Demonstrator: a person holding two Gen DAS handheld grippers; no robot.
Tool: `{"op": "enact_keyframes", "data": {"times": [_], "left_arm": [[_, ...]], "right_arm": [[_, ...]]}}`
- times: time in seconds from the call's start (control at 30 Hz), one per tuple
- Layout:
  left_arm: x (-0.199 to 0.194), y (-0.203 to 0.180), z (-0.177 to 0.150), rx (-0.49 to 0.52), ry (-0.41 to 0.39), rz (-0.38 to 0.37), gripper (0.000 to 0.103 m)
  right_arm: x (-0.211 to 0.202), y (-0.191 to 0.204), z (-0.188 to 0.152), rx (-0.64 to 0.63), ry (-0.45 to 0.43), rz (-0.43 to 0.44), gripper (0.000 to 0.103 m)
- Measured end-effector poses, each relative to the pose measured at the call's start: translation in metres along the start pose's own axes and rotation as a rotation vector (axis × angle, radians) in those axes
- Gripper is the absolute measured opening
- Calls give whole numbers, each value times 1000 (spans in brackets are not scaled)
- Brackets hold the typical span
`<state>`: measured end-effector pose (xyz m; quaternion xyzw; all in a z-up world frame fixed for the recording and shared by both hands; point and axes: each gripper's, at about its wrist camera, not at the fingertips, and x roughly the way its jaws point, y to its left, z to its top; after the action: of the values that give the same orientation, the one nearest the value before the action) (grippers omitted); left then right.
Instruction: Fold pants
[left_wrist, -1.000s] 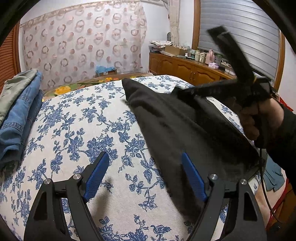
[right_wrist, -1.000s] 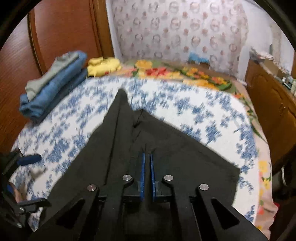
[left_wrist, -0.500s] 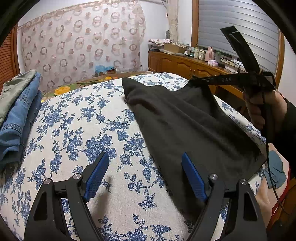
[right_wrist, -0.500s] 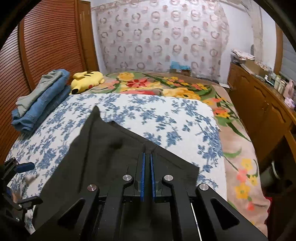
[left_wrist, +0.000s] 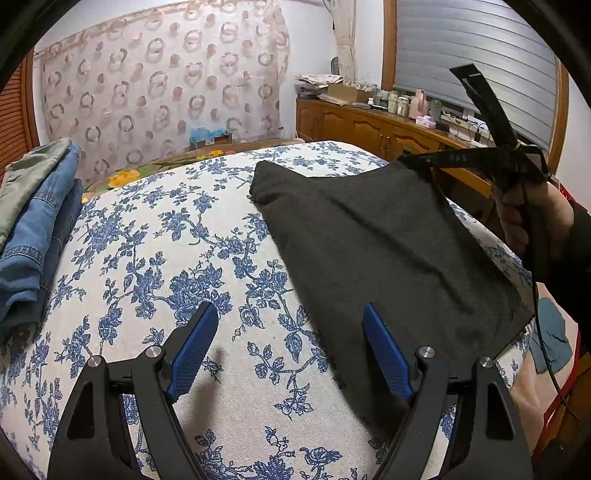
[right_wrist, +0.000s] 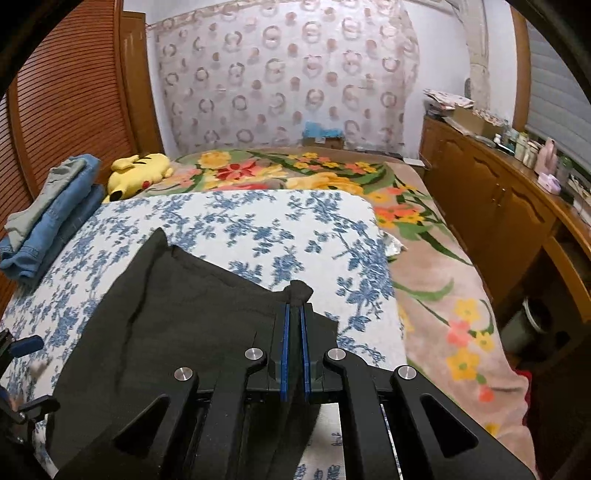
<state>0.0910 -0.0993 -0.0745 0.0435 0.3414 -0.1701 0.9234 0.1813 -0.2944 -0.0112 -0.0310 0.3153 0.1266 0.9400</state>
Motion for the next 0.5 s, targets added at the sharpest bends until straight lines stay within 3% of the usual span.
{"op": "enact_keyframes", "data": {"times": [0.5], "left_arm": [[3,0,-1,5,13,1,82]], "right_arm": [[3,-4,1,7,39,-45,5]]}}
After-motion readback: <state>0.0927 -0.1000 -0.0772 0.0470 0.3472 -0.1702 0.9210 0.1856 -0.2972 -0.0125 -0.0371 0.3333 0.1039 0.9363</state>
